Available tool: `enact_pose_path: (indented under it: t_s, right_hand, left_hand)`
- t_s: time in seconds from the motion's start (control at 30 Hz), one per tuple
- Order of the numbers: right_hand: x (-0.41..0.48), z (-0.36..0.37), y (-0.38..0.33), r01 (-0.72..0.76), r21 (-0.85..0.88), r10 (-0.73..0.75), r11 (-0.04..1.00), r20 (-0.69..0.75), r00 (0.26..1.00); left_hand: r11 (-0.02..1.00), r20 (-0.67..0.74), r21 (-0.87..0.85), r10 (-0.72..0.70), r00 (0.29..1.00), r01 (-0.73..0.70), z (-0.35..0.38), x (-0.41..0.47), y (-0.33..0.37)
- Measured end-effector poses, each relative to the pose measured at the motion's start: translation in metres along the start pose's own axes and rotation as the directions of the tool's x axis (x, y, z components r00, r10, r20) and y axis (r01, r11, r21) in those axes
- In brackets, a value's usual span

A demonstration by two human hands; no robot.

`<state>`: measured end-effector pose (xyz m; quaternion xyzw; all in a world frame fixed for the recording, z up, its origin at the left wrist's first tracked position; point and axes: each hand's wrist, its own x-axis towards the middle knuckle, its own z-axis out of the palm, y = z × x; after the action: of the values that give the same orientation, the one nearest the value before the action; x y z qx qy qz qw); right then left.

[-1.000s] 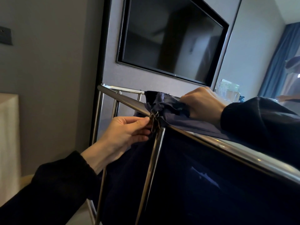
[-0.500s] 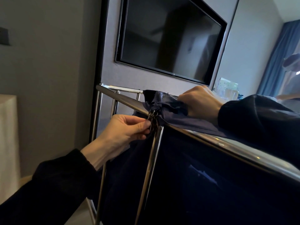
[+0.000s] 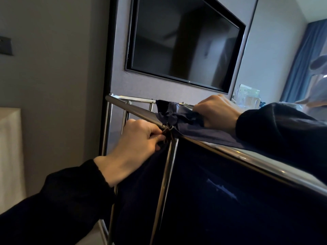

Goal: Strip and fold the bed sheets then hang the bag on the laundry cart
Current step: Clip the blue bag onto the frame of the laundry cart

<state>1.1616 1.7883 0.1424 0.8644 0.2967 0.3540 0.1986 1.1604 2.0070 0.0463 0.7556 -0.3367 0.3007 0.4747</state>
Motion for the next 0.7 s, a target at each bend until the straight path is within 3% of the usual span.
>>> enact_pose_path:
  t_s: [0.2, 0.33, 0.43, 0.57, 0.7]
  right_hand:
    - [0.001, -0.001, -0.001, -0.025, -0.011, 0.026, 1.0, 0.057, 0.998]
    - [0.001, -0.004, -0.004, -0.032, -0.023, 0.034, 0.999, 0.093, 0.995]
    - [0.001, -0.006, -0.005, -0.037, -0.021, 0.038, 0.999, 0.101, 0.994]
    - [0.001, -0.006, -0.004, -0.042, -0.022, 0.044, 0.999, 0.123, 0.991]
    - [-0.001, -0.004, -0.004, -0.023, 0.011, 0.021, 1.0, 0.098, 0.995]
  left_hand:
    - [0.998, -0.094, -0.034, 0.04, 0.995, -0.043, 0.007, -0.011, -0.001]
    - [0.97, -0.123, -0.226, -0.12, 0.985, 0.09, 0.014, -0.017, -0.002]
    - [0.887, -0.035, -0.395, -0.273, 0.961, 0.237, 0.017, -0.018, 0.003]
    - [0.679, 0.141, -0.576, -0.466, 0.873, 0.455, 0.018, -0.014, 0.0]
    - [0.639, 0.122, -0.621, -0.494, 0.861, 0.455, 0.023, -0.014, -0.001]
